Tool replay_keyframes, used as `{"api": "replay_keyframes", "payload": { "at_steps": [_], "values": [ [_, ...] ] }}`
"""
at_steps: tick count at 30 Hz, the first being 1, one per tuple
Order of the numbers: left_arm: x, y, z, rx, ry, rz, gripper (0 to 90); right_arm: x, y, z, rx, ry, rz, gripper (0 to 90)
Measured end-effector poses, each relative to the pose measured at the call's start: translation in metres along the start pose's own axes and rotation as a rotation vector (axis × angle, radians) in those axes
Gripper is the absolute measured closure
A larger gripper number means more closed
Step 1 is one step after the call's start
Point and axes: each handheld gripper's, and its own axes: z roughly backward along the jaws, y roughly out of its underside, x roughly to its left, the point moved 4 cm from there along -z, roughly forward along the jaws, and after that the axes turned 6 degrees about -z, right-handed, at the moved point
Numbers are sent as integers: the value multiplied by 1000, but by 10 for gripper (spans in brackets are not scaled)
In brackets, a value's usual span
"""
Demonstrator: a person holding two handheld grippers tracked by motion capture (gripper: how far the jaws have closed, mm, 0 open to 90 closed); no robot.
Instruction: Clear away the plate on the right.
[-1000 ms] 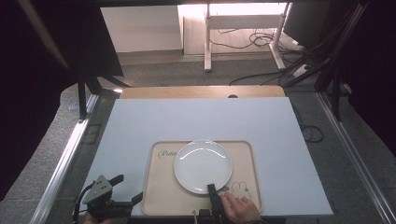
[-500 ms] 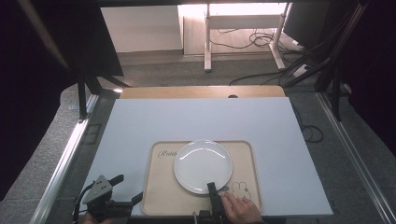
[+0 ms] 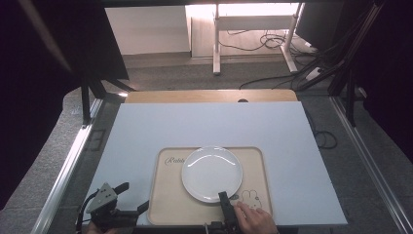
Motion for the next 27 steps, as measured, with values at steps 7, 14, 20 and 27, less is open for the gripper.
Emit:
{"api": "replay_keyframes", "payload": {
  "at_steps": [7,14,20,27],
  "values": [
    [0,0,0,1,0,-1,28,-2,4,4,-17,2,-25,605],
    [0,0,0,-1,0,1,28,-4,8,9,-16,11,-37,604],
    [0,0,0,1,-1,0,28,-12,13,11,-13,36,-53,603],
    [0,0,0,1,-2,0,28,-16,20,9,0,34,-85,581]
  ]
}}
